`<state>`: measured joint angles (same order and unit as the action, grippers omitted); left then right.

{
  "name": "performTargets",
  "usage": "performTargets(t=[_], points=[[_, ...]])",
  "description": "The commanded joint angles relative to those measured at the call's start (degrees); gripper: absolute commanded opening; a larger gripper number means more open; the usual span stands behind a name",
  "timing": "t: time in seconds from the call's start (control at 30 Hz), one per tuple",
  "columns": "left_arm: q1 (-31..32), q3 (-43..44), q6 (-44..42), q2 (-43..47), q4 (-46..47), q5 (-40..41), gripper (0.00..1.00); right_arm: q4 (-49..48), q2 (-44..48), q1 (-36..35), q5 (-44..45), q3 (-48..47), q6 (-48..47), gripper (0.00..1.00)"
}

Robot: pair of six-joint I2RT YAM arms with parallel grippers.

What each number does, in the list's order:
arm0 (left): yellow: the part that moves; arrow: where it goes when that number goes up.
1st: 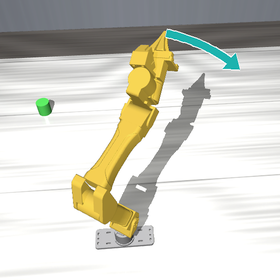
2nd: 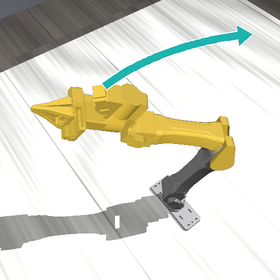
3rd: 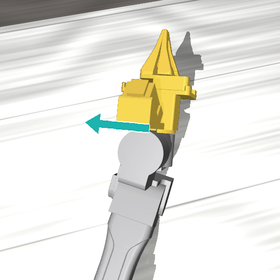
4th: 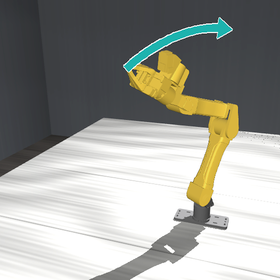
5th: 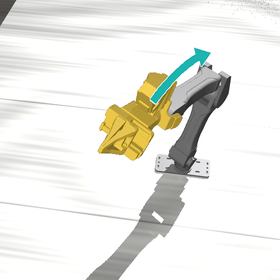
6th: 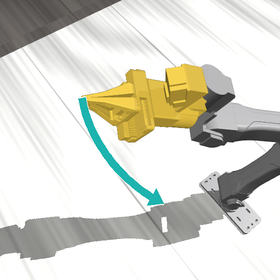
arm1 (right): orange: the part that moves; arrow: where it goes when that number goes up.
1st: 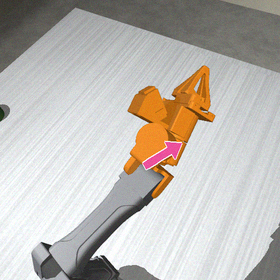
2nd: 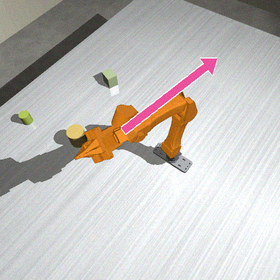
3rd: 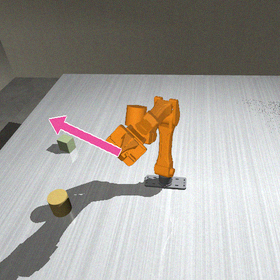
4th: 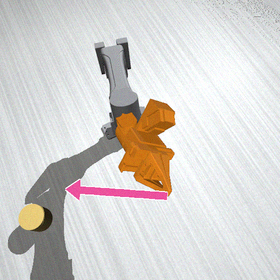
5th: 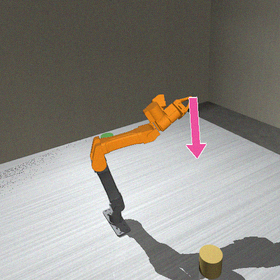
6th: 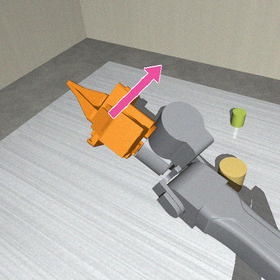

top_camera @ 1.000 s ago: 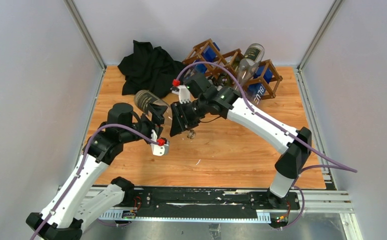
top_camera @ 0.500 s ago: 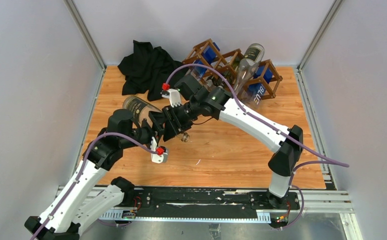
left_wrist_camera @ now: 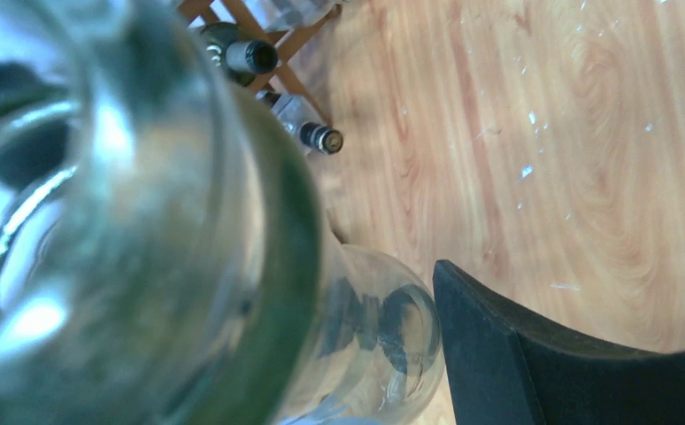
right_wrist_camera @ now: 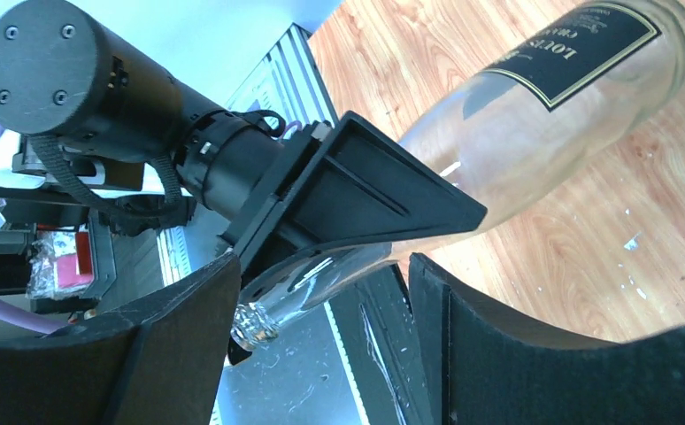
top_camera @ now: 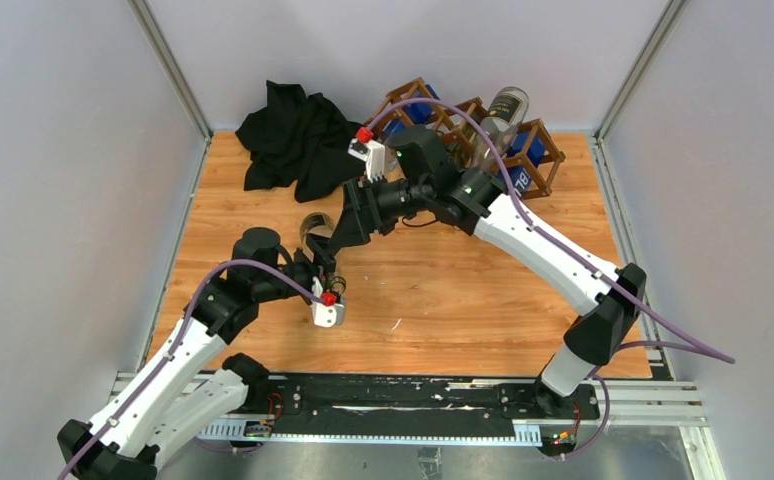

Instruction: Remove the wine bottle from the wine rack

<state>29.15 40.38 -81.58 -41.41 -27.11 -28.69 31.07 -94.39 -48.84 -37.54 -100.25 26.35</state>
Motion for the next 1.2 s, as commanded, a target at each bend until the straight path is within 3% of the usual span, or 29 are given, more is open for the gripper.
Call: performTargets(t=[0.0,0.27,0.43,0.57,0.7,0.9,1.17], points=[[0.30,1.55,-1.04,1.55,11.90,0.08,0.00,-3.25,1.84,0.13,-0.46,2.16,0.76,0.73],[0.29,3.56,7.02,1.40,13.53,2.18,0.00,-3.29,7.16,5.16,1.12,5.98,0.91,0.75],[0.25,11.32,25.51,-2.17,12.00,4.91,0.00,-2.92,12.53,8.63,7.12,11.48,-3.75,0.91],[0.21,20.43,40.53,-7.21,8.30,6.87,0.00,-5.12,15.84,8.68,11.55,17.59,-8.78,0.94],[0.21,25.16,53.89,-9.21,6.52,5.51,0.00,-14.14,19.79,8.49,12.77,28.14,-11.21,0.95],[0.20,30.65,66.99,-11.62,4.55,3.04,0.00,-37.71,27.45,5.45,10.97,43.45,-11.79,0.96],[0.21,36.71,78.05,-14.97,2.14,-2.98,0.00,-47.25,26.45,1.06,8.15,44.02,-13.02,0.97]])
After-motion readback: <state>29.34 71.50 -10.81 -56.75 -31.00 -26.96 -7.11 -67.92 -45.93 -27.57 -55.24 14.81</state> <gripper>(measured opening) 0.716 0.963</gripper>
